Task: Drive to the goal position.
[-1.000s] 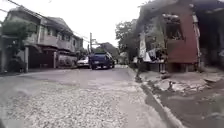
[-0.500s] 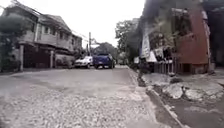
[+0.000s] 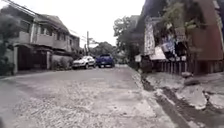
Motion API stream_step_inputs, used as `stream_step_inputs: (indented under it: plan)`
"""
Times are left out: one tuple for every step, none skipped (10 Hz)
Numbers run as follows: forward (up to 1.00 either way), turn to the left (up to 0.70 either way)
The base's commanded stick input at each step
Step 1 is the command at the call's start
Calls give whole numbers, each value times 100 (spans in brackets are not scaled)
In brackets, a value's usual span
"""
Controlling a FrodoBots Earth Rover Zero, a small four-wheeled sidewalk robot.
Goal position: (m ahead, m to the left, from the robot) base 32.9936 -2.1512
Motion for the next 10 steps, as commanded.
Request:
stream_step_inputs:
  plan:
    - [100, 0]
    - [100, 0]
    - [100, 0]
    - [100, 0]
    - [100, 0]
    - [100, 0]
    - [100, 0]
    - [100, 0]
    - [100, 0]
    - [100, 0]
